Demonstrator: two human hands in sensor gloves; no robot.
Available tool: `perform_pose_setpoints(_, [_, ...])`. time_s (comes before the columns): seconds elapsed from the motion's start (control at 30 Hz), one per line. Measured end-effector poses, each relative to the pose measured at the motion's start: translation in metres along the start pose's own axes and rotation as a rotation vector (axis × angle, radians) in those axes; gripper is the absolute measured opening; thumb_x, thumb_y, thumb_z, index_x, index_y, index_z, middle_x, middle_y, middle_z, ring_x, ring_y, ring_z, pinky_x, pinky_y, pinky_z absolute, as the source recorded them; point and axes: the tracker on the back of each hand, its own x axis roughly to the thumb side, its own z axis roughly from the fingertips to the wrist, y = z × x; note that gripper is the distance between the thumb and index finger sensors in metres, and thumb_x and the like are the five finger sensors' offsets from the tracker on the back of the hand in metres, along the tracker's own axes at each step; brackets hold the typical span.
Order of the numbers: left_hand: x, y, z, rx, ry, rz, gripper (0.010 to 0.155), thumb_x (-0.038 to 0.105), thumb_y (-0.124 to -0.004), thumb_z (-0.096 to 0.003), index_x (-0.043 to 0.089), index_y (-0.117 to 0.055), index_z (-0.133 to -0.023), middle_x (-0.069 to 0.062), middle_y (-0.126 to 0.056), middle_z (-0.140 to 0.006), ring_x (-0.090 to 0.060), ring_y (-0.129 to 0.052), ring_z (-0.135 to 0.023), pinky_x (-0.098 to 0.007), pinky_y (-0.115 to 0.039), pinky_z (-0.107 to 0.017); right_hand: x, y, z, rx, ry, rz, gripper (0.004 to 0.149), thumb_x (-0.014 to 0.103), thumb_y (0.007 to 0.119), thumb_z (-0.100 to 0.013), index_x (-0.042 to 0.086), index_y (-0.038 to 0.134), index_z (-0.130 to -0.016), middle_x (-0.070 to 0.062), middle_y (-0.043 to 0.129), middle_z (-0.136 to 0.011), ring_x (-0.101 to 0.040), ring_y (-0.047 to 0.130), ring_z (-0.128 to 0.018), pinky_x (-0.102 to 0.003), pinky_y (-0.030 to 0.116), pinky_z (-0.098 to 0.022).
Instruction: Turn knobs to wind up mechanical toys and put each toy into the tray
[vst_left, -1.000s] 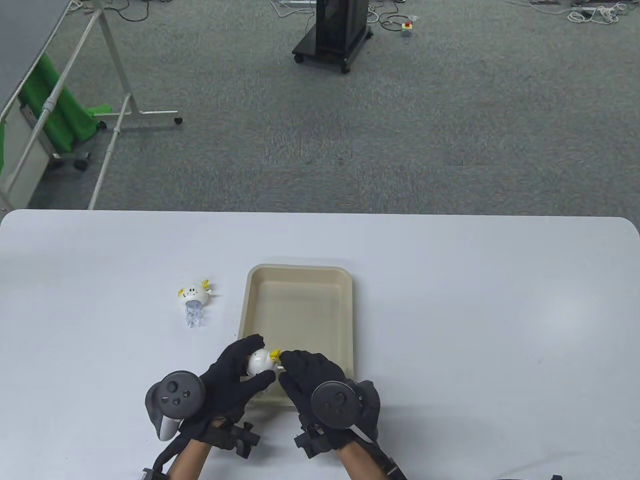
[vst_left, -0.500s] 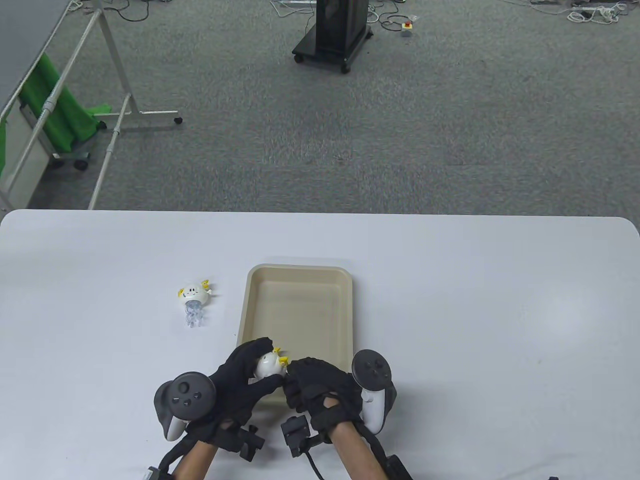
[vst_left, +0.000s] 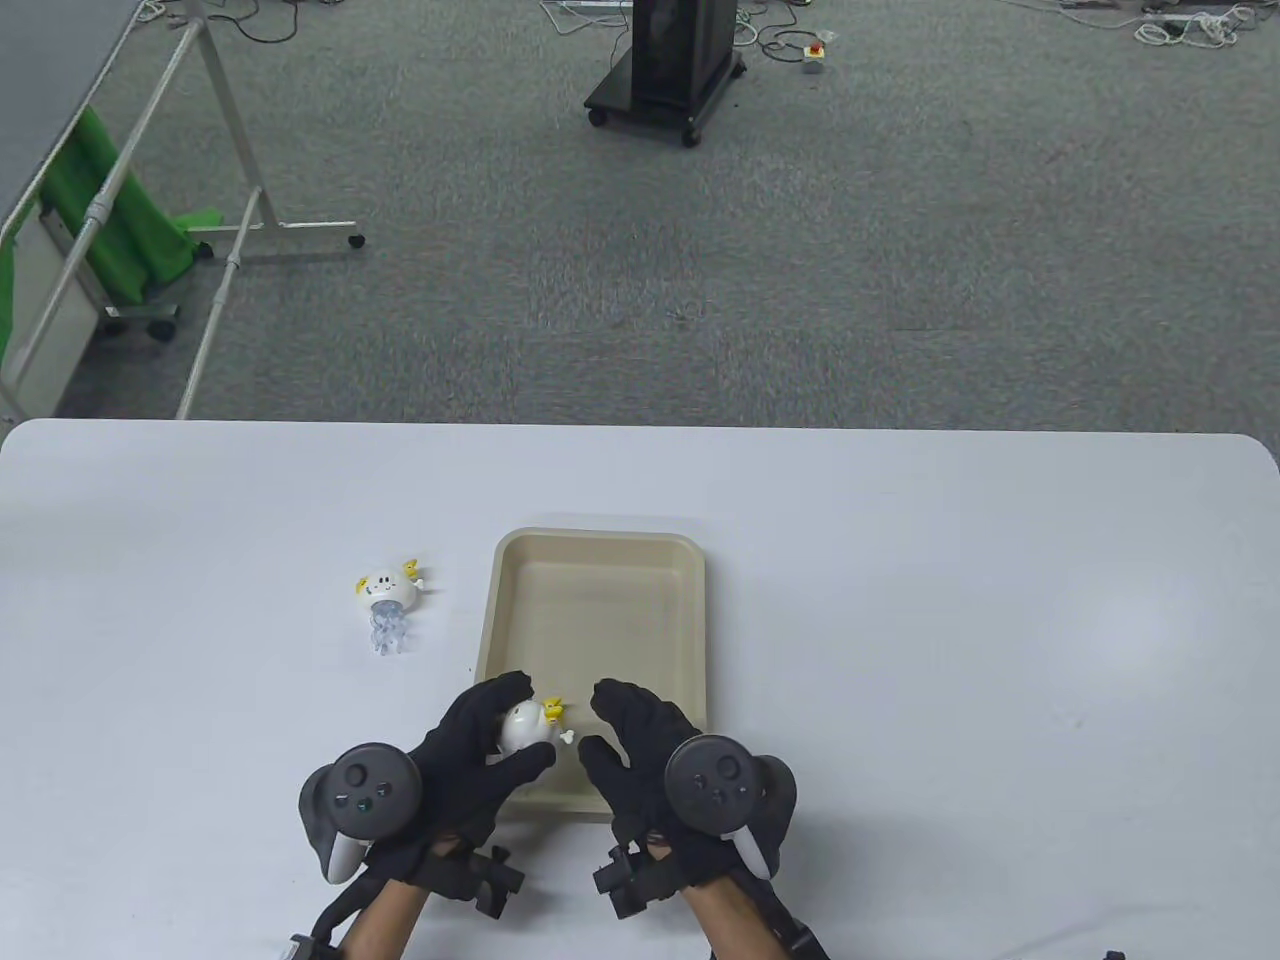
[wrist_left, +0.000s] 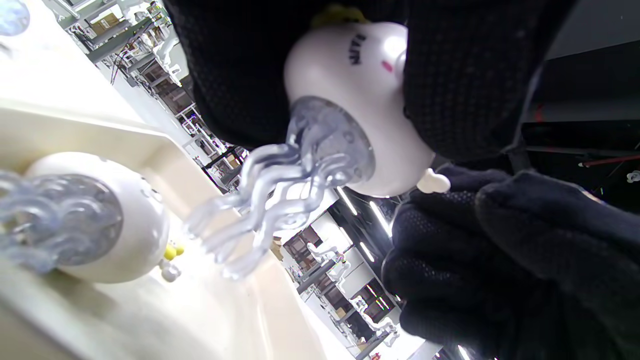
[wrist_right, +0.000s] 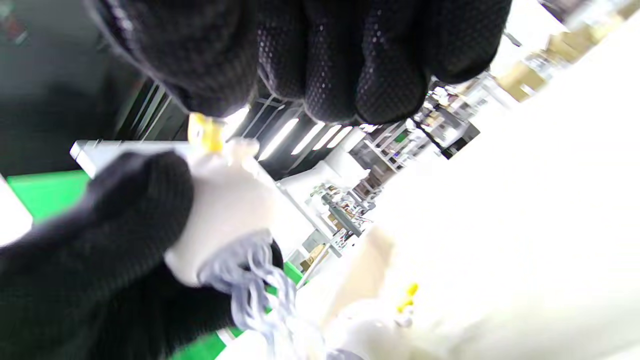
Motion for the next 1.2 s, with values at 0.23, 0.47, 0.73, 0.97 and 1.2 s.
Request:
perform_pose_setpoints(0.23, [0.001, -0.001, 0.001, -0.007, -0.004, 0.016, 0.076, 0.049, -0.093, -0.0381, 0.021, -0.074, -0.106, -0.008, -0.079, -0.102, -0.029, -0.102, -0.080, -0.034, -0.096, -0.058, 0.024, 0.019, 0.008, -0.015, -0.165, 0.287, 0.059, 0.038, 0.083, -0.041, 0.015, 0.068, -0.094, -0.012, 0.078, -0.094, -0.035, 0.083, -0.079, -0.051, 0.070, -0.065])
perform_pose_setpoints(0.47, [-0.001, 0.000, 0.001, -0.001, 0.004, 0.043, 0.076, 0.049, -0.092, -0.0381, 0.021, -0.073, -0.106, -0.008, -0.079, -0.102, -0.030, -0.101, -0.080, -0.035, -0.096, -0.058, 0.032, 0.023, 0.010, -0.111, -0.240, 0.398, 0.051, 0.033, 0.079, -0.042, 0.013, 0.073, -0.088, -0.010, 0.085, -0.085, -0.031, 0.090, -0.070, -0.048, 0.075, -0.059])
perform_pose_setpoints(0.73, [0.002, 0.000, 0.000, -0.015, -0.016, 0.046, 0.076, 0.048, -0.093, -0.0378, 0.021, -0.074, -0.106, -0.008, -0.079, -0.102, -0.030, -0.101, -0.080, -0.035, -0.096, -0.058, 0.008, 0.012, -0.008, -0.015, -0.026, 0.028, 0.043, 0.040, 0.076, -0.042, 0.010, 0.086, -0.072, -0.009, 0.098, -0.061, -0.028, 0.099, -0.045, -0.046, 0.083, -0.041])
perform_pose_setpoints(0.97, [0.008, -0.007, 0.000, -0.047, -0.044, -0.025, 0.075, 0.048, -0.093, -0.0382, 0.022, -0.073, -0.106, -0.007, -0.079, -0.103, -0.029, -0.101, -0.082, -0.035, -0.096, -0.059, -0.040, 0.023, -0.008, 0.150, 0.550, -0.613, 0.041, 0.040, 0.079, -0.042, 0.003, 0.089, -0.056, -0.010, 0.101, -0.037, -0.023, 0.099, -0.019, -0.042, 0.085, -0.018])
perform_pose_setpoints(1.2, [0.005, -0.006, 0.000, -0.042, -0.031, -0.024, 0.075, 0.048, -0.093, -0.0380, 0.021, -0.073, -0.106, -0.008, -0.079, -0.102, -0.030, -0.101, -0.081, -0.035, -0.096, -0.058, -0.041, 0.023, -0.007, 0.180, 0.535, -0.620, 0.042, 0.041, 0.078, -0.043, 0.004, 0.089, -0.059, -0.010, 0.100, -0.041, -0.024, 0.099, -0.022, -0.043, 0.085, -0.021])
